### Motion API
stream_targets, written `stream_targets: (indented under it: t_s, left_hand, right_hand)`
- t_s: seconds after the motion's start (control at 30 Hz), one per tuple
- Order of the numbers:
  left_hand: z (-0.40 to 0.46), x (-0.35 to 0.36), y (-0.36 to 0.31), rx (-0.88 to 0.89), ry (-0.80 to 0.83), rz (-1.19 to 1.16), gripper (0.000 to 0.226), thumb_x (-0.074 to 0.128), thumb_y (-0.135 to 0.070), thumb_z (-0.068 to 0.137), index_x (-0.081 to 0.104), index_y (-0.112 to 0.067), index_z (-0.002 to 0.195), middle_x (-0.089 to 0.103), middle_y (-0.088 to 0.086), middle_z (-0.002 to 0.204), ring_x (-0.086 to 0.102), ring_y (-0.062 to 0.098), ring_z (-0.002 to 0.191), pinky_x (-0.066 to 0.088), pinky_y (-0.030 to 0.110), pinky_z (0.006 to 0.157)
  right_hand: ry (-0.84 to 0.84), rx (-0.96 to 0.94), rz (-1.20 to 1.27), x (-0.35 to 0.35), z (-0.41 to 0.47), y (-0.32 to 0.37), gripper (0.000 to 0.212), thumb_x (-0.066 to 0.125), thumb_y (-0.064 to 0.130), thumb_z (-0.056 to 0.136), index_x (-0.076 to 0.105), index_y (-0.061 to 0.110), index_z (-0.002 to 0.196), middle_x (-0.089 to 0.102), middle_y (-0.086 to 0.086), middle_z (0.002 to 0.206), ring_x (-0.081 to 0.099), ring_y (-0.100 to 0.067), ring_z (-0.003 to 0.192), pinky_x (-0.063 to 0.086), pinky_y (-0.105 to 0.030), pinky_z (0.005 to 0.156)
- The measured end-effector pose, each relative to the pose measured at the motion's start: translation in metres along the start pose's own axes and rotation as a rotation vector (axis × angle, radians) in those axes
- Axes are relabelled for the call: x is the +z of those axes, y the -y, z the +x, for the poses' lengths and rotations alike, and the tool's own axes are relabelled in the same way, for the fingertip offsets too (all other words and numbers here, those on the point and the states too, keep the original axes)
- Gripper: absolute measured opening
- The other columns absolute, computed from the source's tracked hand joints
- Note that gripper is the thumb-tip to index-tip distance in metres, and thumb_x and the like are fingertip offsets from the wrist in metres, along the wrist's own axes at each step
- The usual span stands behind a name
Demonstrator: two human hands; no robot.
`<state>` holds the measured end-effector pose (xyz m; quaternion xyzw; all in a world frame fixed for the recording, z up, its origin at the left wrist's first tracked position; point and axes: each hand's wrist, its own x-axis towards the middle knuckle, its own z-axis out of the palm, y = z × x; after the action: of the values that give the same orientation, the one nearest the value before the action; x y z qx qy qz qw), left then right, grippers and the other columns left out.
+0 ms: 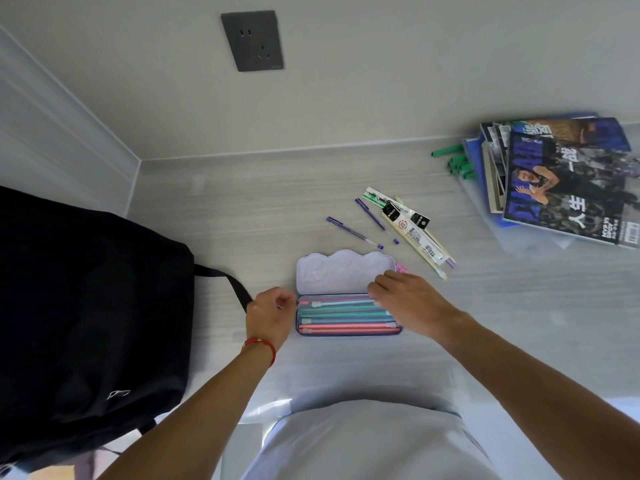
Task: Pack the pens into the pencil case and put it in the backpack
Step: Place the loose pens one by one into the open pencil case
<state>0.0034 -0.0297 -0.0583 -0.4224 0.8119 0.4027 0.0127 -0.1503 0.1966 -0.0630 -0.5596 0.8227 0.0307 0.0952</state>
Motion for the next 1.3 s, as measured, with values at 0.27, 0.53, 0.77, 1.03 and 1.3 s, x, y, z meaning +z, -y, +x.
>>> stream_targets:
  t_s: [0.27, 0.53, 0.77, 1.03, 1.3]
  left_hand:
    - [0.0, 0.004, 0.007, 0.132, 0.026, 0.072, 0.013, 0.061, -0.02, 0.091, 0.072, -0.017, 0.085, 0.073, -0.001, 0.087, 0.065, 0.014, 0.079, 0.056, 0.027, 0.072]
    - [-0.012, 0.032, 0.009, 0.62, 0.264, 0.338, 0.032, 0.052, -0.021, 0.097, 0.055, -0.02, 0.129, 0.058, 0.002, 0.128, 0.054, 0.016, 0.116, 0.045, 0.024, 0.1]
    - [-0.019, 0.041, 0.02, 0.679, 0.292, 0.576, 0.049, 0.04, -0.034, 0.1, 0.036, -0.018, 0.147, 0.037, 0.003, 0.149, 0.038, 0.018, 0.136, 0.041, 0.031, 0.111]
    - [-0.01, 0.039, 0.011, 0.772, 0.283, 0.668, 0.04, 0.047, -0.025, 0.095, 0.05, -0.016, 0.134, 0.052, 0.005, 0.131, 0.05, 0.024, 0.121, 0.046, 0.036, 0.1]
    - [-0.012, 0.036, -0.013, 0.742, 0.182, 0.544, 0.031, 0.052, -0.019, 0.093, 0.06, -0.015, 0.123, 0.061, 0.005, 0.119, 0.054, 0.023, 0.114, 0.05, 0.039, 0.096]
  right_hand:
    - [0.031, 0.006, 0.013, -0.001, 0.012, 0.014, 0.031, 0.076, 0.009, 0.077, 0.063, 0.018, 0.104, 0.065, -0.002, 0.09, 0.062, -0.021, 0.082, 0.052, -0.033, 0.06]
    - [0.036, 0.095, 0.04, 0.015, 0.022, 0.02, 0.021, 0.065, 0.025, 0.092, 0.067, 0.023, 0.113, 0.062, 0.001, 0.104, 0.061, -0.02, 0.095, 0.054, -0.033, 0.075]
    - [-0.218, 0.374, 0.278, 0.033, -0.013, 0.022, 0.016, 0.072, 0.018, 0.087, 0.07, 0.016, 0.103, 0.068, -0.005, 0.102, 0.066, -0.025, 0.092, 0.057, -0.038, 0.081]
    - [-0.505, 0.621, 0.484, 0.043, -0.039, 0.003, 0.018, 0.075, 0.005, 0.082, 0.068, 0.012, 0.097, 0.063, -0.008, 0.101, 0.064, -0.028, 0.088, 0.058, -0.038, 0.063]
    - [-0.316, 1.107, 0.485, 0.026, -0.02, -0.071, 0.035, 0.058, 0.011, 0.093, 0.055, 0.011, 0.127, 0.053, -0.017, 0.125, 0.052, -0.039, 0.112, 0.05, -0.051, 0.089]
